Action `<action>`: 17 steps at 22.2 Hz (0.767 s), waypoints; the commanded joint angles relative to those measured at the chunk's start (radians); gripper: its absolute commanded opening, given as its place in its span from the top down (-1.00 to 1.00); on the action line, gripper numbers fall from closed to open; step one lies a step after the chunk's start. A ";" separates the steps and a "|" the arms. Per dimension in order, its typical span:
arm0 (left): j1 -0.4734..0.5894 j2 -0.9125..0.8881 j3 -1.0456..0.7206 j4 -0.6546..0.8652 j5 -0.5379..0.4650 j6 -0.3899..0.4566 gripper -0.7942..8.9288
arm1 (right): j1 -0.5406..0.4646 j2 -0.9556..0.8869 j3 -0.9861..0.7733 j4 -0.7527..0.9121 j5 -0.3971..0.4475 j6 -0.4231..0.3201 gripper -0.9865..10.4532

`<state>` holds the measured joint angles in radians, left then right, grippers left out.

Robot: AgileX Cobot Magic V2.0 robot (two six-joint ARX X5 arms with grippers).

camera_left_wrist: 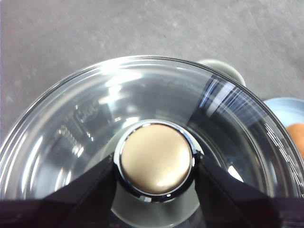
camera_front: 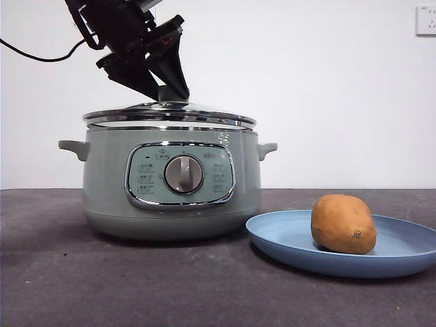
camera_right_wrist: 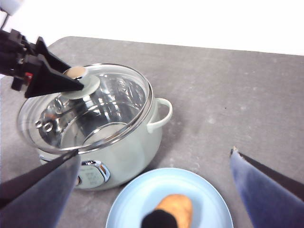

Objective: Take the potato out from the steamer,put the potato on the plate,close the lid

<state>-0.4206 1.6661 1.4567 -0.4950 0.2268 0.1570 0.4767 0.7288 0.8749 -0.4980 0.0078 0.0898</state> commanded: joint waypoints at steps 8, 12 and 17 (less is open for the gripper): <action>-0.006 0.046 0.004 0.035 -0.017 0.004 0.86 | 0.000 -0.001 0.000 -0.031 0.002 -0.013 -0.22; -0.006 0.046 0.004 -0.010 -0.015 0.001 0.64 | 0.000 -0.001 0.000 -0.031 -0.002 -0.013 -0.22; -0.006 0.037 0.005 -0.024 -0.016 0.000 -0.27 | 0.002 -0.001 0.000 -0.059 -0.003 -0.012 -0.22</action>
<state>-0.4240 1.6978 1.4609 -0.5098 0.2138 0.1623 0.4770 0.7296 0.8749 -0.5617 0.0071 0.0853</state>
